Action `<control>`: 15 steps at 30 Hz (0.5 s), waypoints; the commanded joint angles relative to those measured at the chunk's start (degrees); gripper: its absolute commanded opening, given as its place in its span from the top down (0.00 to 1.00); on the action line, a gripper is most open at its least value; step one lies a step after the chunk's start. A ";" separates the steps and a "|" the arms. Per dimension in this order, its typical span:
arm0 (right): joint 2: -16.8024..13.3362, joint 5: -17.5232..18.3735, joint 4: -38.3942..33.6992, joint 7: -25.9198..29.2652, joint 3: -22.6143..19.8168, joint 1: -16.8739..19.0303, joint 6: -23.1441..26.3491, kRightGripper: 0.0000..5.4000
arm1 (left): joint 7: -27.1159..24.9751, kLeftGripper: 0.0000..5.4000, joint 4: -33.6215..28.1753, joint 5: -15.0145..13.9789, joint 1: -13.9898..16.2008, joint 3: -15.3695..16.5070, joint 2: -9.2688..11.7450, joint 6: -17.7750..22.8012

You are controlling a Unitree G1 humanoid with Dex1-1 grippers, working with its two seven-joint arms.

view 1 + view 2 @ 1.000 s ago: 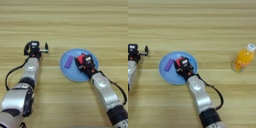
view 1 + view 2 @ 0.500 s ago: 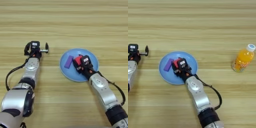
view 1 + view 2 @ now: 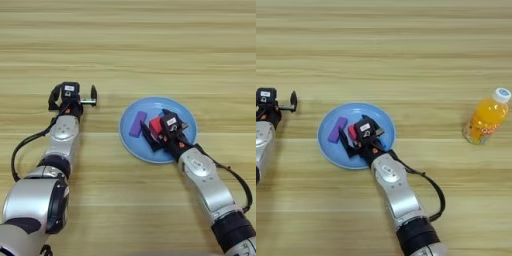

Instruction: Move the objects on the table

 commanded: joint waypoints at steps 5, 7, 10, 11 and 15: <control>-1.03 1.07 -2.88 -0.68 -3.29 0.26 -0.23 0.04 | 0.34 0.00 -0.53 0.71 -0.02 -0.29 -0.07 0.11; -1.19 1.42 -3.59 -0.54 -3.82 0.43 -0.49 0.00 | 0.36 0.00 -0.61 0.73 0.01 -0.31 -0.11 0.08; -1.42 2.22 -4.80 -0.27 -4.76 0.69 -1.17 0.00 | 0.37 0.00 -0.67 0.74 0.05 -0.33 -0.14 0.04; -1.49 2.51 -5.09 -0.27 -5.17 0.69 -1.45 0.00 | 0.38 0.00 -0.68 0.73 0.05 -0.33 -0.15 0.04; -2.42 3.97 -6.14 -0.78 -8.09 0.41 -2.02 0.00 | 0.28 0.00 -0.73 0.70 0.09 -0.32 -0.16 -0.02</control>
